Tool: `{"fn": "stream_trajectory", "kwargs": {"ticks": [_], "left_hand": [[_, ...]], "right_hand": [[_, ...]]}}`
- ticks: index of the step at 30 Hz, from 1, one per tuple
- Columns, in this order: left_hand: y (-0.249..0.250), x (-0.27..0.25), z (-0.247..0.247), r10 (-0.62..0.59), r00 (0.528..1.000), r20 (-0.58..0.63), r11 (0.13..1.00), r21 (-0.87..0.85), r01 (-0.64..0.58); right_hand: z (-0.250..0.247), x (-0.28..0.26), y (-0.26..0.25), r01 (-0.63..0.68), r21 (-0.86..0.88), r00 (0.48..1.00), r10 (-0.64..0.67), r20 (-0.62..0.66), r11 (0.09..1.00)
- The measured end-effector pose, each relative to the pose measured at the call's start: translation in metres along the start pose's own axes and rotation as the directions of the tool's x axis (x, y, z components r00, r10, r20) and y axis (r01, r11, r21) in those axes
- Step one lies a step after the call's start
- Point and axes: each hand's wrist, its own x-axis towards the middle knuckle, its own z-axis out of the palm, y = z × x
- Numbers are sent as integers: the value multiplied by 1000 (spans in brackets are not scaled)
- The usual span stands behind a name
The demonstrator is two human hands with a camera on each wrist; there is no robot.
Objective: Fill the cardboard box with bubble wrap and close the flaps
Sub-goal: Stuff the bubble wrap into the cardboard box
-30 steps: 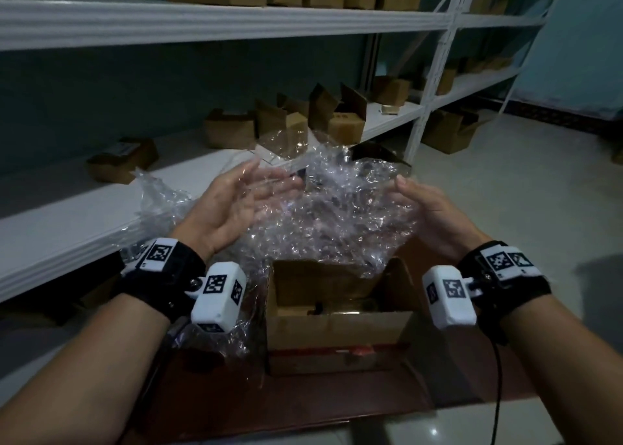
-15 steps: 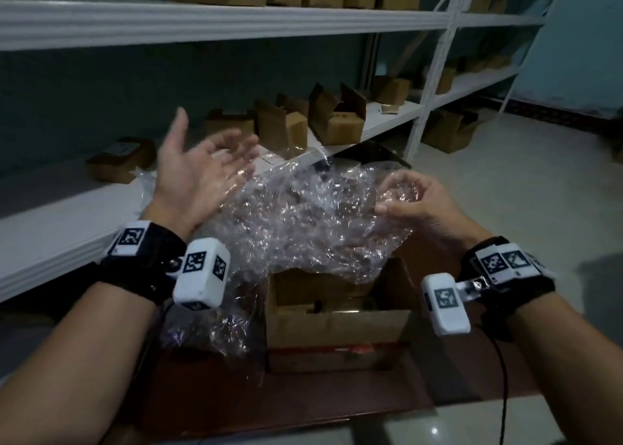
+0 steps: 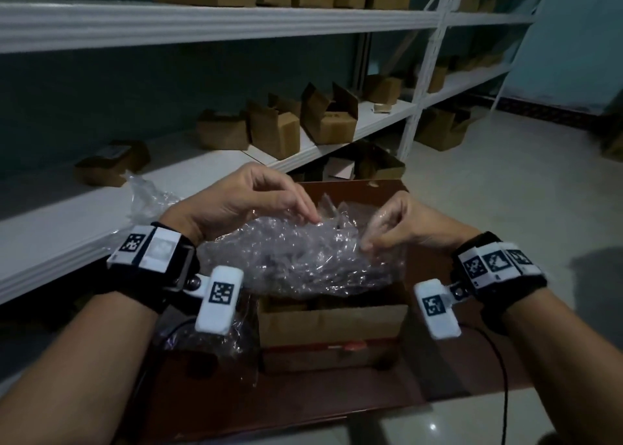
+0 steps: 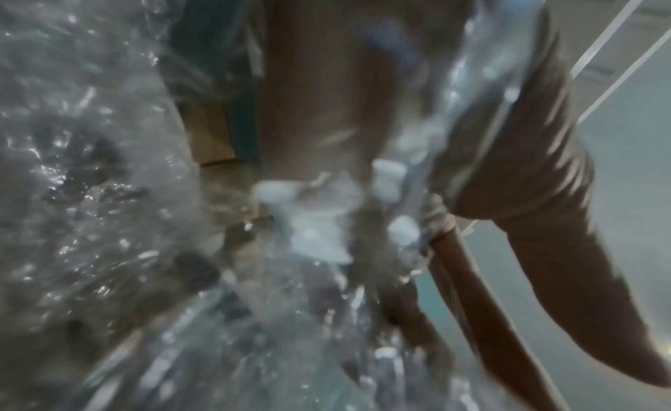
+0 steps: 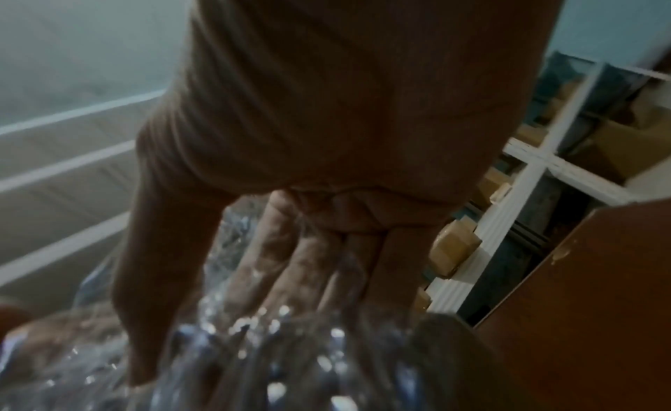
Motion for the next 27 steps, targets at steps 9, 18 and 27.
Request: {"fn": "stream_trajectory", "kwargs": {"ticks": [9, 18, 27], "left_hand": [[-6, 4, 7, -149, 981, 127, 988, 69, 142], [-12, 2, 3, -223, 969, 106, 971, 111, 212], [-8, 14, 18, -545, 783, 298, 812, 418, 406]], "right_hand": [[4, 0, -5, -106, -158, 990, 119, 73, 982], [5, 3, 3, -152, -218, 979, 177, 98, 964], [15, 8, -4, -212, -505, 934, 325, 147, 836]]}}
